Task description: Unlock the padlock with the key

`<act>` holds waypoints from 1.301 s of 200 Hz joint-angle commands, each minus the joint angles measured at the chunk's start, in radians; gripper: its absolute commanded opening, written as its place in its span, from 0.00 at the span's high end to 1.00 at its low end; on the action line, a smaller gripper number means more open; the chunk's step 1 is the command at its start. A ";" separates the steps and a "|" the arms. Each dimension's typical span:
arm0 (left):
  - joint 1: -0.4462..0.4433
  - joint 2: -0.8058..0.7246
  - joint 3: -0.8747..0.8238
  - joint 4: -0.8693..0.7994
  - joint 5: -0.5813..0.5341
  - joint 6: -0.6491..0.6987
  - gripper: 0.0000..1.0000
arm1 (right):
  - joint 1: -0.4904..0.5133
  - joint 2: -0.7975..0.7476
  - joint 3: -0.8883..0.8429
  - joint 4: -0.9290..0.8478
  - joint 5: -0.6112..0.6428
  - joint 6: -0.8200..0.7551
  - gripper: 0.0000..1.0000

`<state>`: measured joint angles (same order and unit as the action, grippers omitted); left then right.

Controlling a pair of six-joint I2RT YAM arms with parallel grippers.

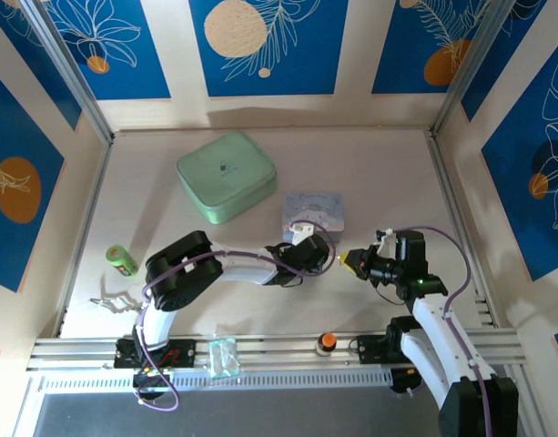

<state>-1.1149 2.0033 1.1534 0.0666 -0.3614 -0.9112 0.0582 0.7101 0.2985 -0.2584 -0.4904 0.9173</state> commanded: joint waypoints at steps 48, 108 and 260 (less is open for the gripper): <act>0.012 -0.006 -0.011 0.073 0.070 -0.057 0.86 | 0.000 0.003 -0.050 0.060 -0.057 0.062 1.00; 0.038 -0.060 -0.052 0.174 0.149 -0.175 0.97 | 0.005 0.069 -0.076 0.137 -0.073 0.092 1.00; 0.076 -0.049 -0.013 0.083 0.160 -0.355 0.88 | -0.041 0.207 -0.164 0.359 -0.014 0.019 1.00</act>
<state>-1.0473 1.9442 1.0992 0.2005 -0.1593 -1.3209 0.0402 0.9260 0.1188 0.1329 -0.5041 0.9852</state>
